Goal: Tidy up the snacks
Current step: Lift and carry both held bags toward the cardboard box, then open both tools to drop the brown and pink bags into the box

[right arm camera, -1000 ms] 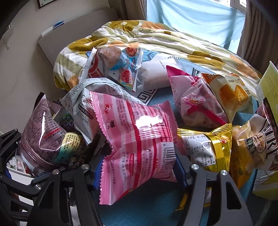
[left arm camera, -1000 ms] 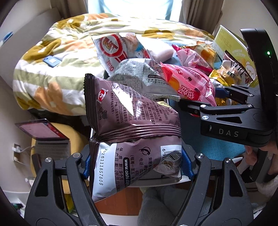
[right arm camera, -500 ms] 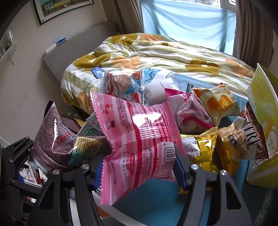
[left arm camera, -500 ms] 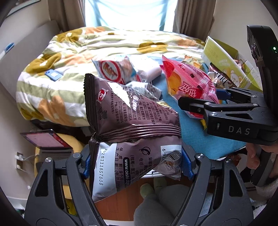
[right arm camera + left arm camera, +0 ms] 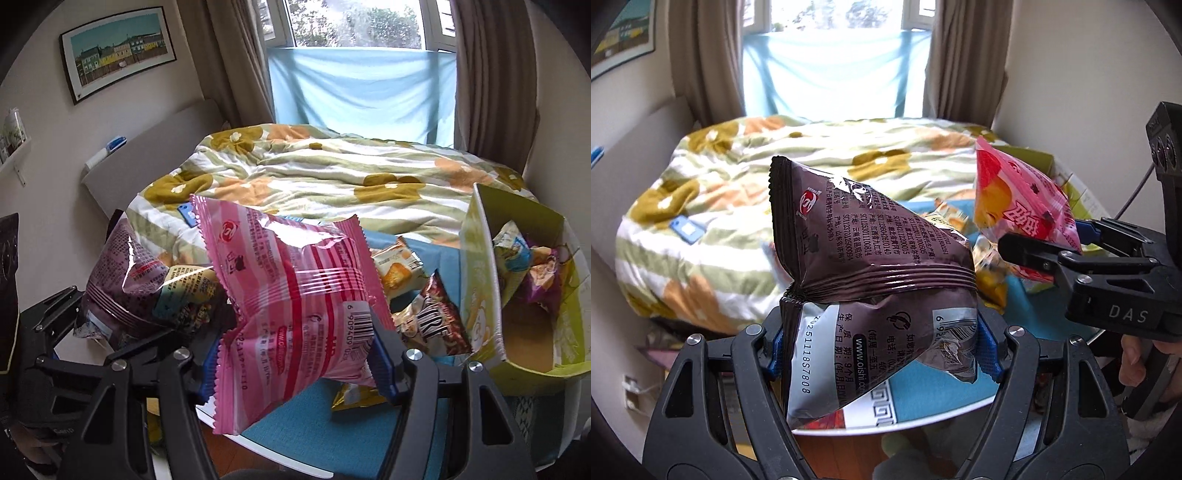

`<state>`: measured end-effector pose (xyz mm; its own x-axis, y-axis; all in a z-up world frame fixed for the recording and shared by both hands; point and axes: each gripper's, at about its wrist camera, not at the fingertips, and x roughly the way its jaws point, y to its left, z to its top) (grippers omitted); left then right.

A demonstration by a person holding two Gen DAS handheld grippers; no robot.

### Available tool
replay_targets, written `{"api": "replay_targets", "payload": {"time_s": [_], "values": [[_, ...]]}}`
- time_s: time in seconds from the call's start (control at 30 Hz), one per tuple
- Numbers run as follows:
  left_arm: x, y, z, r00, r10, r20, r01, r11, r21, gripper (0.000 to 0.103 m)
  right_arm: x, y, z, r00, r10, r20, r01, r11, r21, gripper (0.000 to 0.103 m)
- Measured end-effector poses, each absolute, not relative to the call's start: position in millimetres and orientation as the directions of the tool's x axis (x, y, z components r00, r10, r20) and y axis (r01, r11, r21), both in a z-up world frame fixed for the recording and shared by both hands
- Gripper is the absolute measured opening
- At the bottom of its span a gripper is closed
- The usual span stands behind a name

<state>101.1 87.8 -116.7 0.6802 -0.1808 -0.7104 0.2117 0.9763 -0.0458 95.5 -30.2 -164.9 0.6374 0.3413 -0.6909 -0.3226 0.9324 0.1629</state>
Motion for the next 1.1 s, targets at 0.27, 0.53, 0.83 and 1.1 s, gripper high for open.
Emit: {"api": "replay_targets", "payload": {"time_s": [0.27, 0.53, 0.83, 1.1], "values": [[145, 11, -81, 0.695, -0.267, -0.668, 0.298, 0.952, -0.070, 0.075, 96, -101, -124, 0.724, 0.266, -0.636, -0.212, 0.964, 0.162, 0.061], [191, -113, -80, 0.644, -0.359, -0.676, 0.378, 0.917, -0.127, 0.075, 108, -212, -100, 0.760, 0.181, -0.624, -0.113, 0.982, 0.148, 0.061], [235, -217, -138, 0.564, -0.353, -0.747, 0.358, 0.919, -0.164, 0.075, 122, -312, -111, 0.740, 0.150, -0.655, -0.075, 0.987, 0.142, 0.061], [249, -249, -166, 0.564, -0.252, -0.787, 0.323, 0.944, -0.071, 0.102, 131, -353, -134, 0.703, 0.196, -0.684, -0.089, 0.978, 0.189, 0.061]]}}
